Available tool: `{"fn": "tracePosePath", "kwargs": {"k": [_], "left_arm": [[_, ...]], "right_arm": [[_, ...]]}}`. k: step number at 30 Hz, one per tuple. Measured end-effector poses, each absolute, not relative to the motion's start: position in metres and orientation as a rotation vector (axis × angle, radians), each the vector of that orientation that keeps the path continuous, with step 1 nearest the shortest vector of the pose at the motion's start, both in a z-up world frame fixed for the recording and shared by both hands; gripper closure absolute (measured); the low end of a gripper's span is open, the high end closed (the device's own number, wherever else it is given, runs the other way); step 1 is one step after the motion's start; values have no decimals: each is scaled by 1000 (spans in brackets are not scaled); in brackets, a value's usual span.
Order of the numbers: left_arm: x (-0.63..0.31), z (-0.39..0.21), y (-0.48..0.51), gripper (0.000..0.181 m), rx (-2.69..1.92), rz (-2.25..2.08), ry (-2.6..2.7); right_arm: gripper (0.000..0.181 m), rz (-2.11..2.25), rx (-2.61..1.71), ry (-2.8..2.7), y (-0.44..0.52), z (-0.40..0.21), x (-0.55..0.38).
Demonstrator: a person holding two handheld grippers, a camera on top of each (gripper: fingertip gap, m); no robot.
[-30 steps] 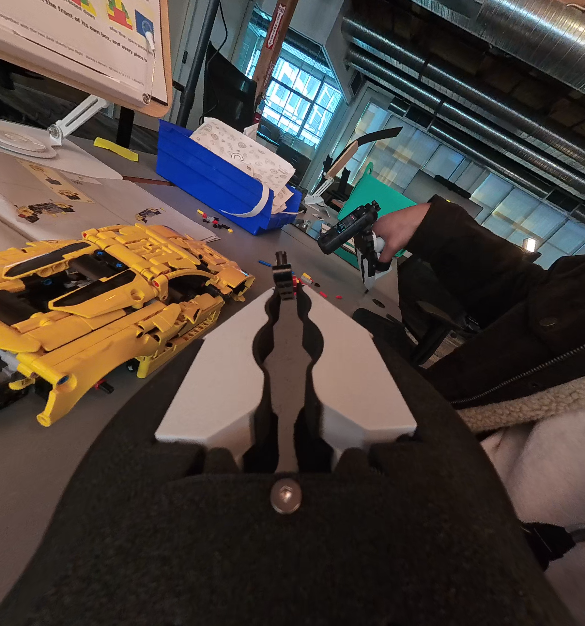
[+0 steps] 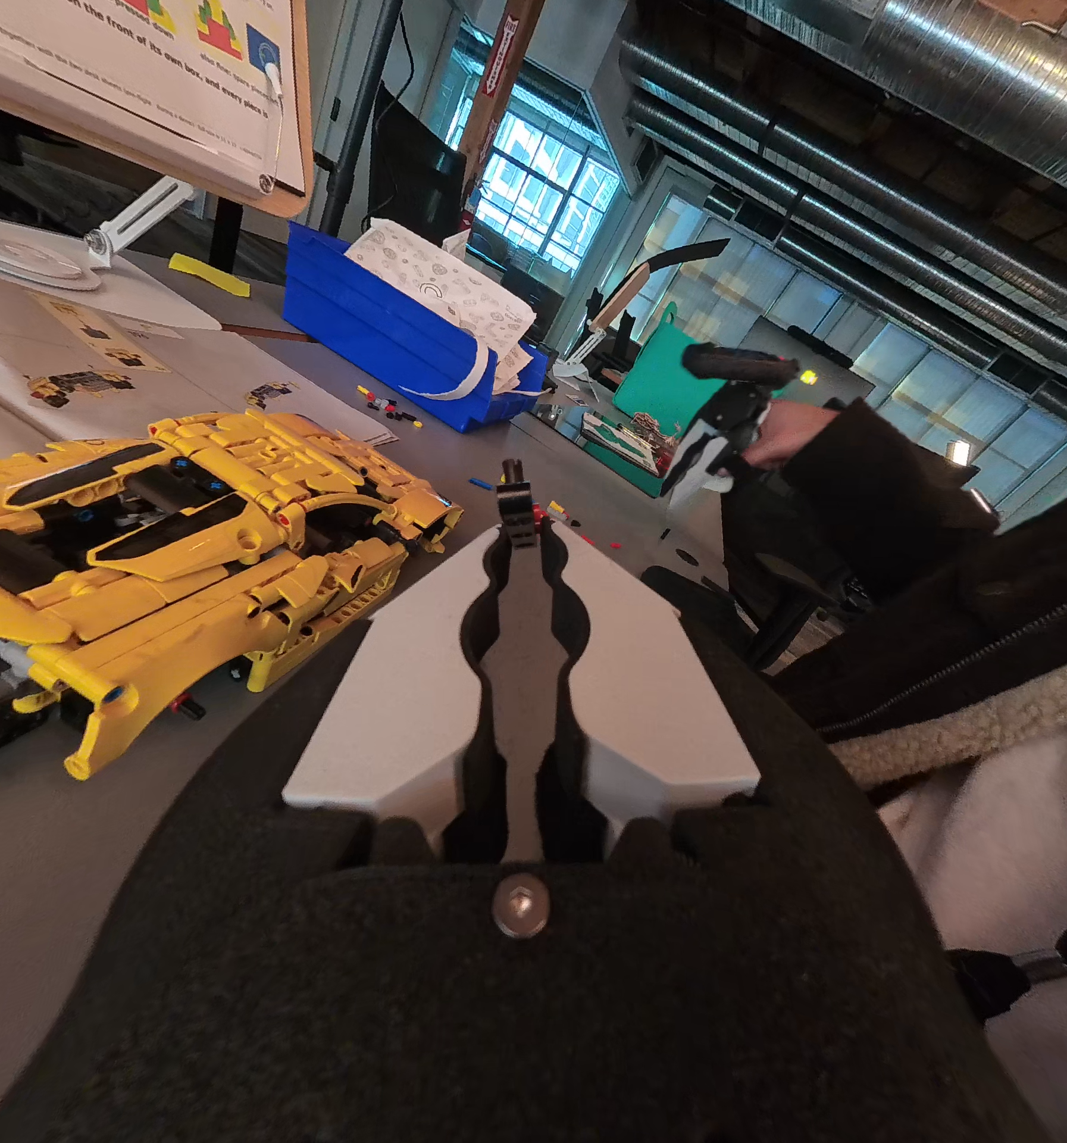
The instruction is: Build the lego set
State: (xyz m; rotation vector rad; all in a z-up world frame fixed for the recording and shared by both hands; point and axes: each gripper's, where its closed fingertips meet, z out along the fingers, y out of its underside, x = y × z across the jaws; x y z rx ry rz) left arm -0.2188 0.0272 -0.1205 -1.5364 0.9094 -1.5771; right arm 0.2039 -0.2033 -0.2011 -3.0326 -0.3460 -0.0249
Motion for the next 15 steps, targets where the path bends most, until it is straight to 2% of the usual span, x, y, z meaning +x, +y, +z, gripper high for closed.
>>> {"fn": "tracePosePath", "kwargs": {"k": [5,15], "left_arm": [[-219,-120,28,172,-1537,-1587,904],[-219,-121,29,172,-1542,-1580,898]], "right_arm": [[156,104,-2791,-231,-222,-208,200],[167,12,-2781,-303,-225,-228,198]]}}
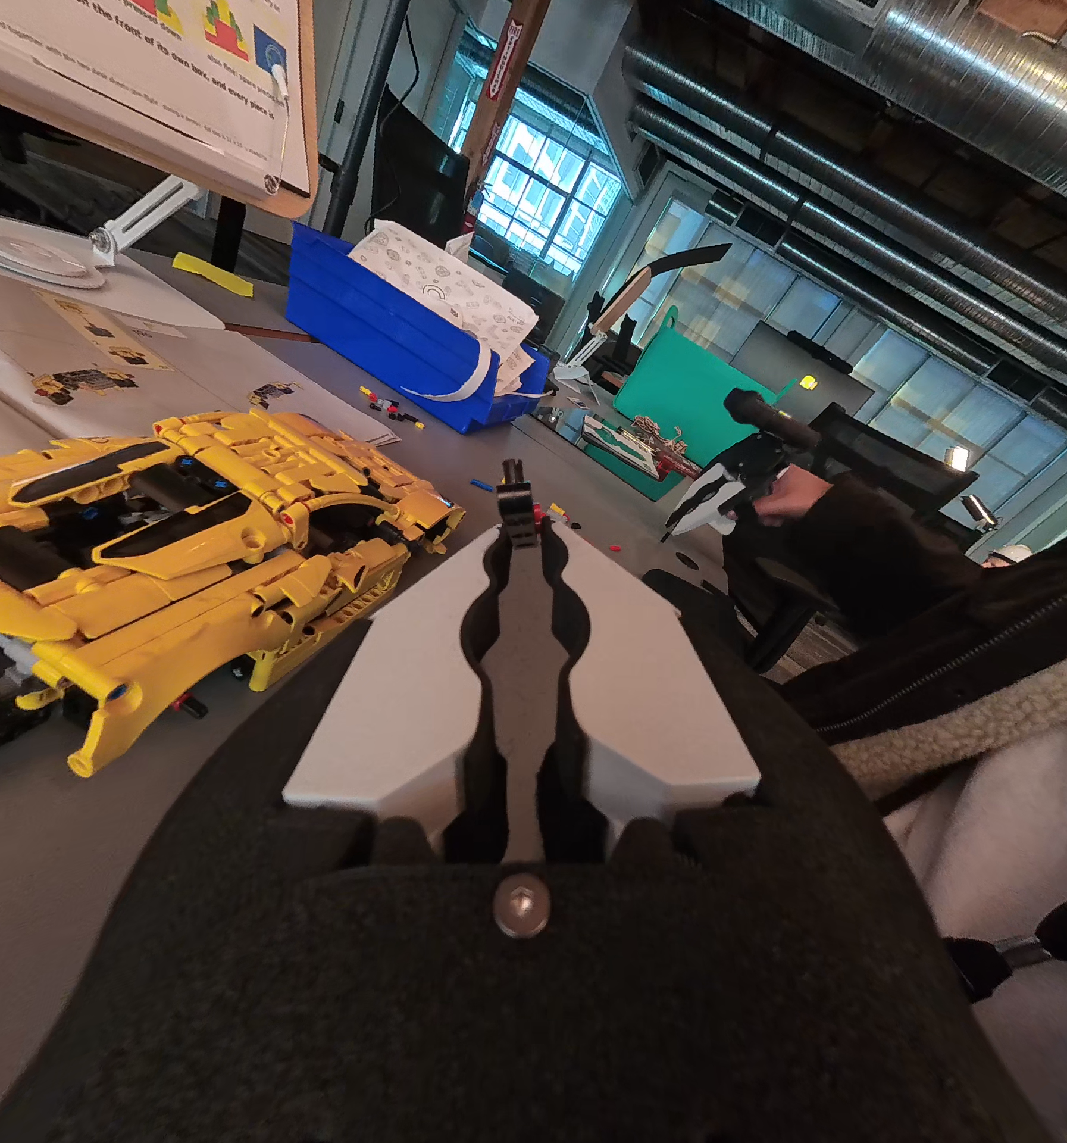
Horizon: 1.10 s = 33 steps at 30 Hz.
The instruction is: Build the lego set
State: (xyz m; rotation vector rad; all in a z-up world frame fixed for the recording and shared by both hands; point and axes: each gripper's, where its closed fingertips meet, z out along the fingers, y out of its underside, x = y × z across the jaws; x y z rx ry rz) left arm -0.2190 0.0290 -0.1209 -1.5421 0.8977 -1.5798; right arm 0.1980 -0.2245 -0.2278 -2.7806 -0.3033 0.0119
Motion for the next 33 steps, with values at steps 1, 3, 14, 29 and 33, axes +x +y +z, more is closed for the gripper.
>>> {"fn": "tracePosePath", "kwargs": {"k": [1,3,14,29,33], "left_arm": [[-219,-121,29,172,-1542,-1579,898],[-219,-121,29,172,-1542,-1580,898],[-219,-121,29,172,-1541,-1581,900],[-217,-107,13,173,-1450,-1686,927],[-220,-85,-4,173,-1320,-1827,925]], "right_arm": [[168,5,-2783,-307,-225,-229,199],[169,-3,-2780,-316,-225,-228,199],[171,-6,-2816,-330,-226,-234,201],[178,295,-2411,-426,-160,-169,116],[178,677,-2046,-481,-100,-113,3]]}}
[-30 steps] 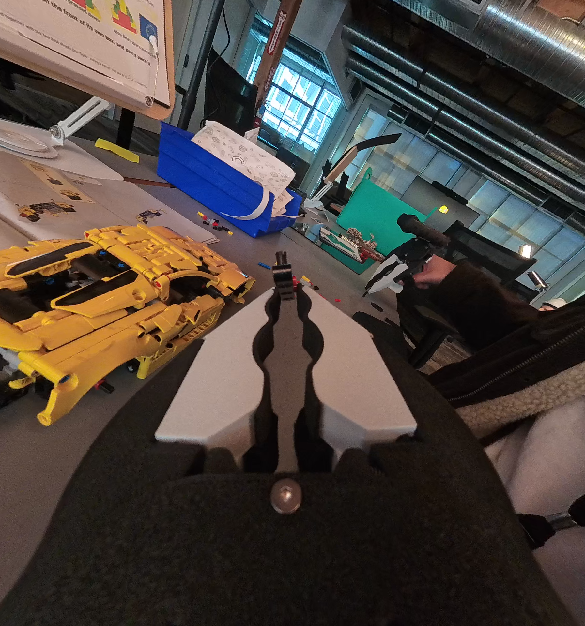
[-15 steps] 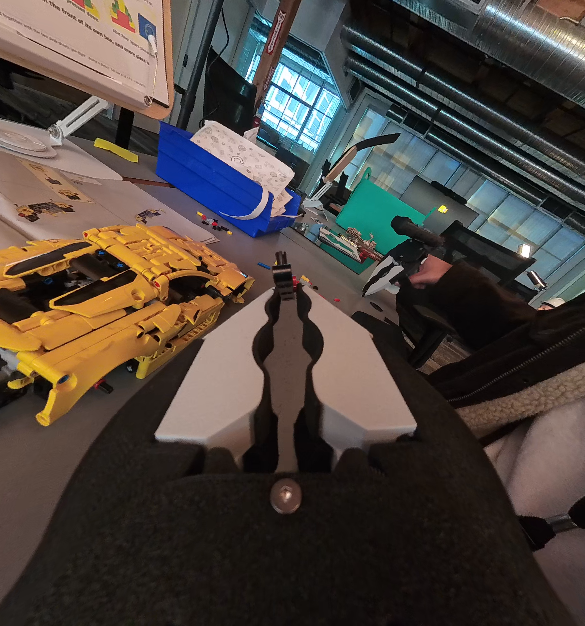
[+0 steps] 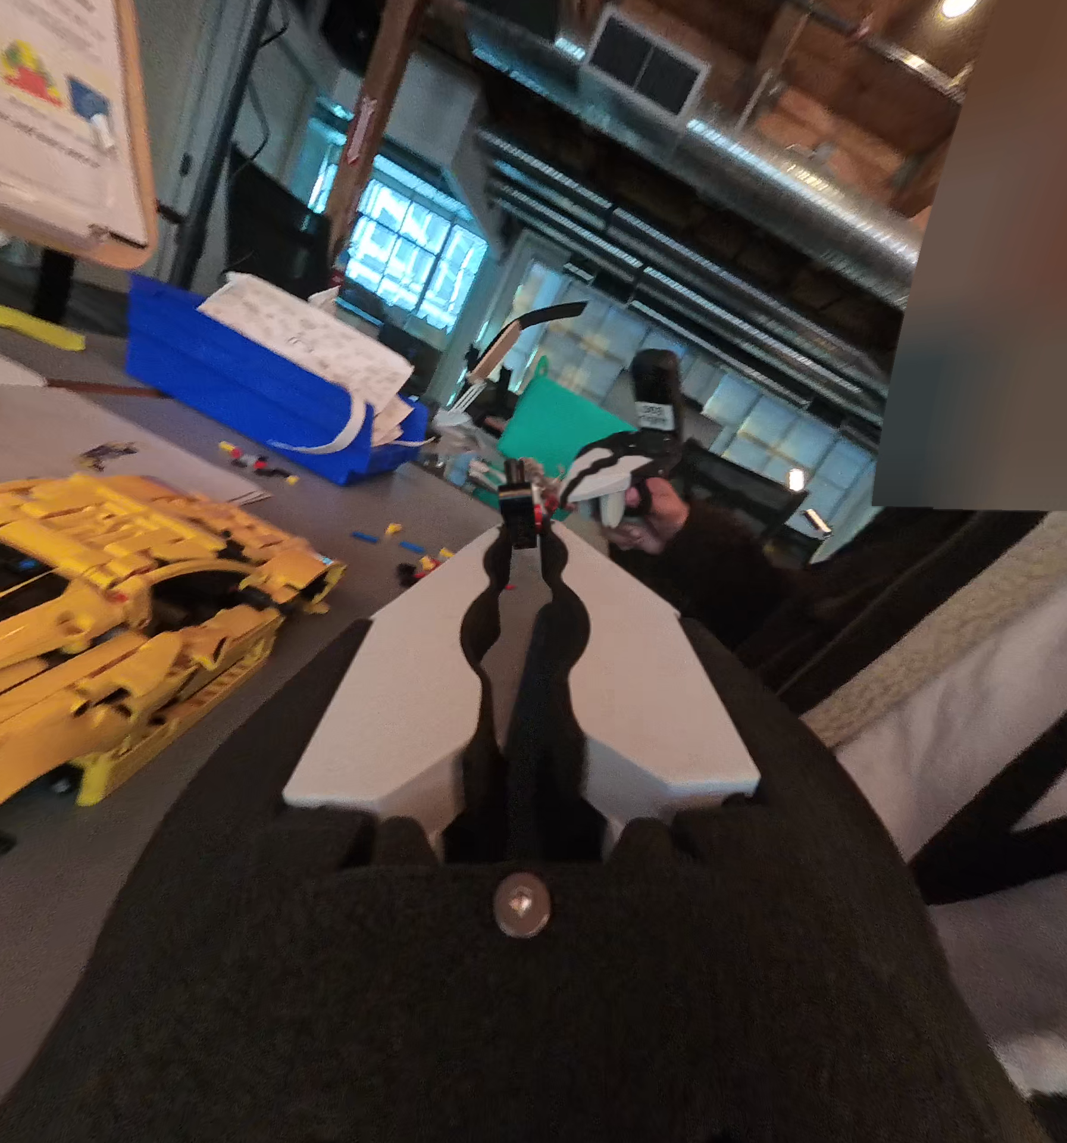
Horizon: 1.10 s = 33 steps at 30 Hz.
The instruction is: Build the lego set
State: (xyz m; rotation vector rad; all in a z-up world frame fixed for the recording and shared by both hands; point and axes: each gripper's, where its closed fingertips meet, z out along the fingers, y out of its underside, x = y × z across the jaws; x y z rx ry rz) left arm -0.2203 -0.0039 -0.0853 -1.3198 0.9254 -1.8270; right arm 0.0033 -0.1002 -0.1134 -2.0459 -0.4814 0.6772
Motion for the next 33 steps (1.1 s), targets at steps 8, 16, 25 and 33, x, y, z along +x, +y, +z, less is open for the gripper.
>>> {"fn": "tracePosePath", "kwargs": {"k": [8,16,25,33], "left_arm": [[-224,-76,-16,173,-1237,-1851,967],[-212,-92,-29,173,-1251,-1662,1140],[-205,-108,-32,173,-1271,-1494,1253],[-202,-117,-34,173,-1279,-1409,1305]], "right_arm": [[179,1105,-1670,-623,-25,-68,-200],[178,958,-1794,-895,-19,-82,-215],[178,928,-1915,-1003,-22,-106,-211],[177,995,-1971,-1030,-26,-115,-208]]}}
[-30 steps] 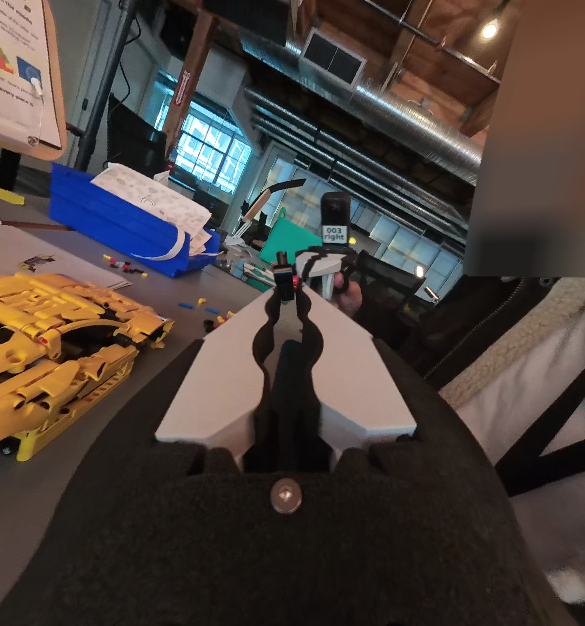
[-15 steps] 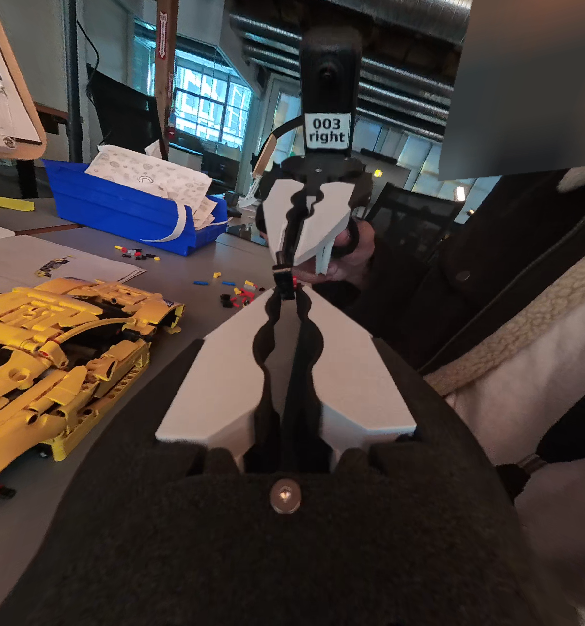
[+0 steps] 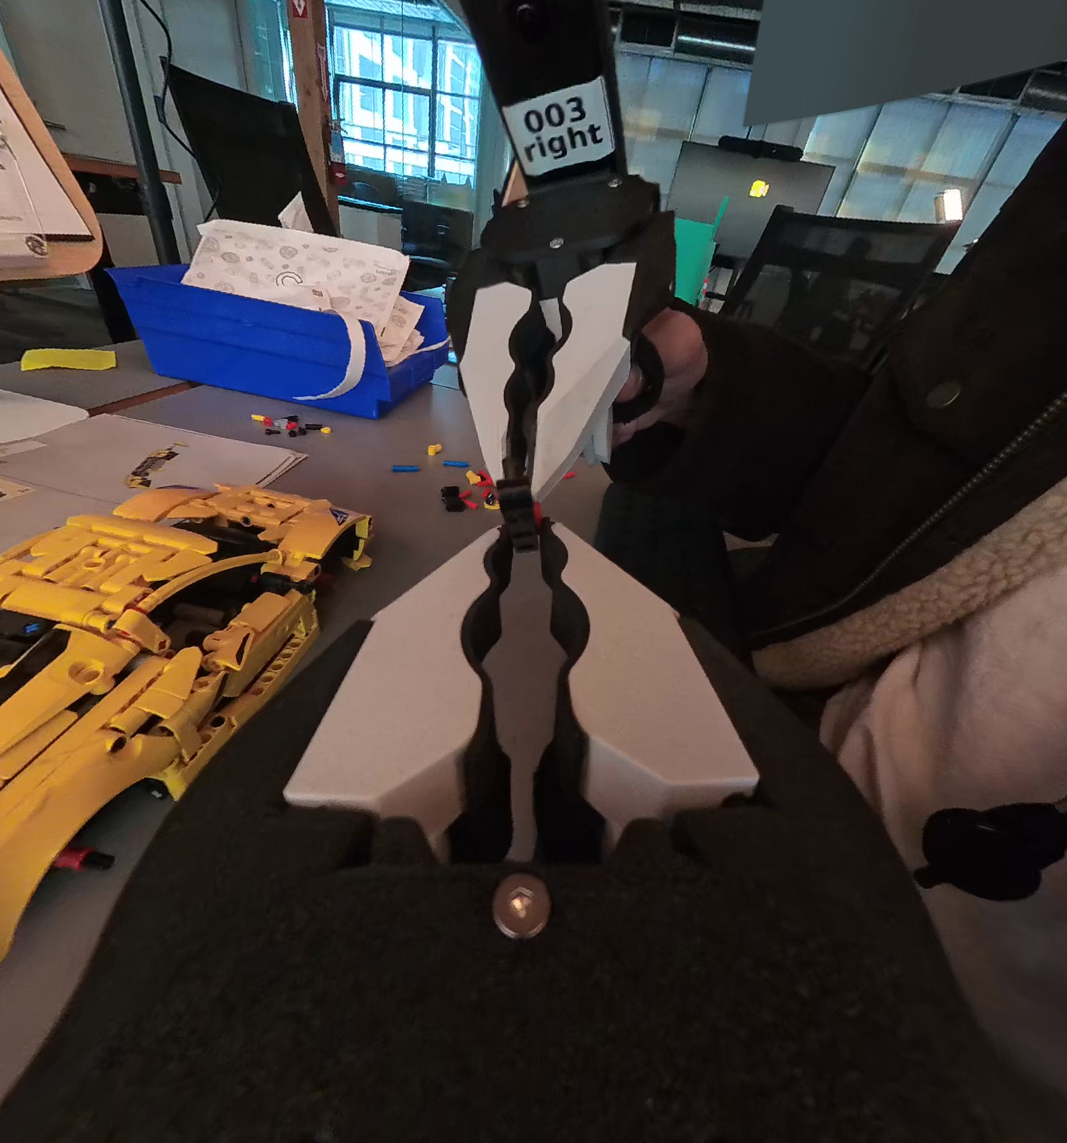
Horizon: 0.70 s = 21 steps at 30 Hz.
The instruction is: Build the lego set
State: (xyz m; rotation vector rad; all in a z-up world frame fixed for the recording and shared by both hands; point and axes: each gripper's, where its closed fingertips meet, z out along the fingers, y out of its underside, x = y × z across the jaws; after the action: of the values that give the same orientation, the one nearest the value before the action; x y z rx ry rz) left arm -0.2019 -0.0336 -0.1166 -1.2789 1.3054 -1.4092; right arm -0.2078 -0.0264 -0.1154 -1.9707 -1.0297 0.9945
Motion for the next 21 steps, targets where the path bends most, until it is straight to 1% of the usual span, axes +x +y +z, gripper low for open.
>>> {"fn": "tracePosePath", "kwargs": {"k": [12,21], "left_arm": [[-205,-109,-32,174,-1254,-1451,1265],[-207,-100,-21,173,-1281,-1524,1149]], "right_arm": [[177,1283,-1846,-878,-26,-110,-212],[178,1159,-1750,-856,-12,-101,-217]]}}
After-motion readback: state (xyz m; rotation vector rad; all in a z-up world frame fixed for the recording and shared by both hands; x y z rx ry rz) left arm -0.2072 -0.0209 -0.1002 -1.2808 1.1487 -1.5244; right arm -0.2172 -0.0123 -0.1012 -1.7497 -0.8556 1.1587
